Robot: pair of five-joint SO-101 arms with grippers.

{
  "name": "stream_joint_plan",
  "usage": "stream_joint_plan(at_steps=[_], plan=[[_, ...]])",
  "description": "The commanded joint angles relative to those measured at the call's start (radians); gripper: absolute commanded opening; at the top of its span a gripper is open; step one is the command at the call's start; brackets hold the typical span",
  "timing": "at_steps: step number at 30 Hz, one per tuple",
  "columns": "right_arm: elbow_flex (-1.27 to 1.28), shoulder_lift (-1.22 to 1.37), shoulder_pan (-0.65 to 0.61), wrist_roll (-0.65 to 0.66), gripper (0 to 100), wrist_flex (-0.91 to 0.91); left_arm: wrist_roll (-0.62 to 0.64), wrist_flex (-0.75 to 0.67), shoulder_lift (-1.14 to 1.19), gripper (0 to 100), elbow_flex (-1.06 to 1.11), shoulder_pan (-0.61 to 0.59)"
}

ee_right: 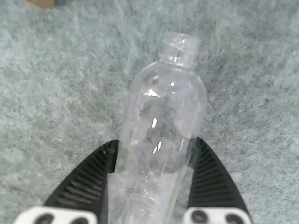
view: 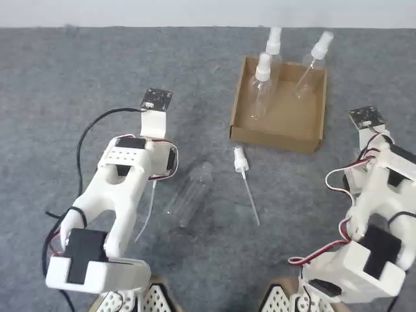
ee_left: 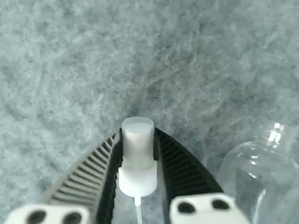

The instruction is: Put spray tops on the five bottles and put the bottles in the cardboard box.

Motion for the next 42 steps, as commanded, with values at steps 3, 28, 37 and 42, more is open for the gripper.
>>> stream_joint_plan(at_steps=[3, 28, 37, 42], plan=[[0.014, -0.015, -0.01, -0.008, 11.7, 0.015, 0.009, -0.026, -0.058, 4, 0.002, -0.002], [-0.333, 0.035, -0.044, -0.012, 25.6, 0.176, 0.009, -0.025, -0.058, 4, 0.008, -0.002], [-0.555, 0.309, -0.007, -0.015, 22.1, 0.234, 0.011, -0.028, -0.058, 4, 0.022, -0.002], [-0.618, 0.406, -0.007, -0.015, 13.2, 0.239, 0.011, -0.028, -0.058, 4, 0.022, -0.002]])
